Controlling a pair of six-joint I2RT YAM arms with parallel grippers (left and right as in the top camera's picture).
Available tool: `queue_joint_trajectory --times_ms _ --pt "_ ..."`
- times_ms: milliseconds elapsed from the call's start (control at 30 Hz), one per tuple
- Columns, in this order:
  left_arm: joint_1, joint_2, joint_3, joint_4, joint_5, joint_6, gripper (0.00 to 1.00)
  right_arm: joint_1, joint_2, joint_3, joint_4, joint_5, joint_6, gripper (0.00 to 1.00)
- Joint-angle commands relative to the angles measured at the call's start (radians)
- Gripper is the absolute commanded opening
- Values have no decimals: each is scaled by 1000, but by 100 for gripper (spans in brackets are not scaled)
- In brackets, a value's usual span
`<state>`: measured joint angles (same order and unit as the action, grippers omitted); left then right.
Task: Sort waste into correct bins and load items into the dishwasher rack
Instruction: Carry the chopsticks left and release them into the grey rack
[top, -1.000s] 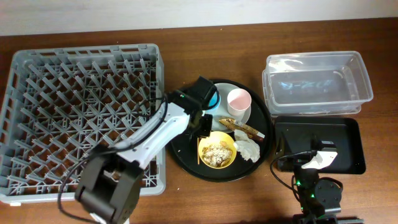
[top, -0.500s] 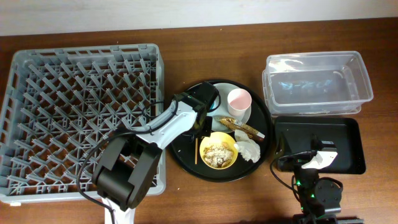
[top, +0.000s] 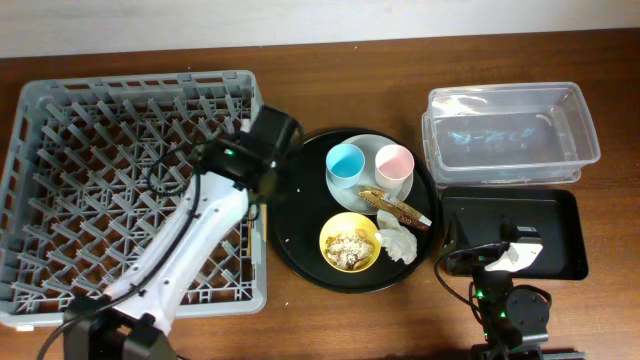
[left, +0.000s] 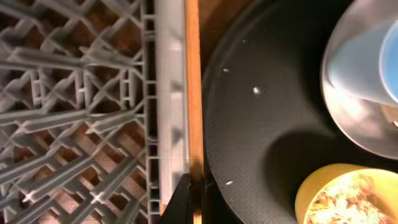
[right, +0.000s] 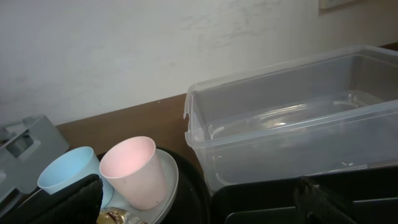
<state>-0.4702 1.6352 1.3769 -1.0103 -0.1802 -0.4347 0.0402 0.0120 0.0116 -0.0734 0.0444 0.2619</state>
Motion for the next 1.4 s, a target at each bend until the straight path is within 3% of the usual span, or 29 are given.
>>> queue_joint_trajectory --times_ms 0,133,200,333,433,500,567,600,633,667,733,867,933,1100,1167,1200,1300,1333,1367 --pt "117 -16 0 -13 -29 2 0 5 -6 -6 -5 5 1 99" --pt "145 -14 -70 26 -53 12 0 5 -6 -6 -5 5 1 99" --pt "146 -14 -103 70 -52 93 1 5 -6 -6 -5 5 1 99" --pt "146 -14 -106 79 -53 119 10 5 -6 -6 -5 5 1 99" --pt "146 -14 -106 78 -53 137 25 5 -6 -6 -5 5 1 99" --pt "146 -16 -101 77 -37 137 25 5 -6 -6 -5 5 1 98" --pt "146 -29 -67 65 24 138 25 5 -6 -6 -5 5 1 99" --pt "146 -46 -31 51 98 146 26 5 -6 -6 -5 5 1 98" --pt "146 -52 27 29 251 221 32 5 -6 -6 -5 5 1 99" --pt "146 -52 105 -40 353 232 33 5 -6 -6 -5 5 1 99" --pt "144 -51 278 -176 421 232 36 5 -6 -6 -5 5 1 99" --pt "81 -51 414 -222 427 231 40 5 -6 -6 -5 5 1 99" --pt "53 -49 411 -232 421 230 50 5 -6 -6 -5 5 1 99" --pt "53 -49 411 -298 428 216 53 5 -6 -6 11 5 8 99" --pt "54 -51 411 -318 427 217 53 5 -6 6 108 -117 4 99" --pt "54 -52 411 -318 427 217 53 5 -6 57 55 -119 4 99" --pt "54 -52 411 -315 420 217 58 5 80 441 -278 -113 -101 99" --pt "54 -52 411 -316 420 216 99 5 188 651 -471 -117 -101 99" --pt "54 -52 411 -316 420 216 99 5 296 825 -652 -138 -101 99"
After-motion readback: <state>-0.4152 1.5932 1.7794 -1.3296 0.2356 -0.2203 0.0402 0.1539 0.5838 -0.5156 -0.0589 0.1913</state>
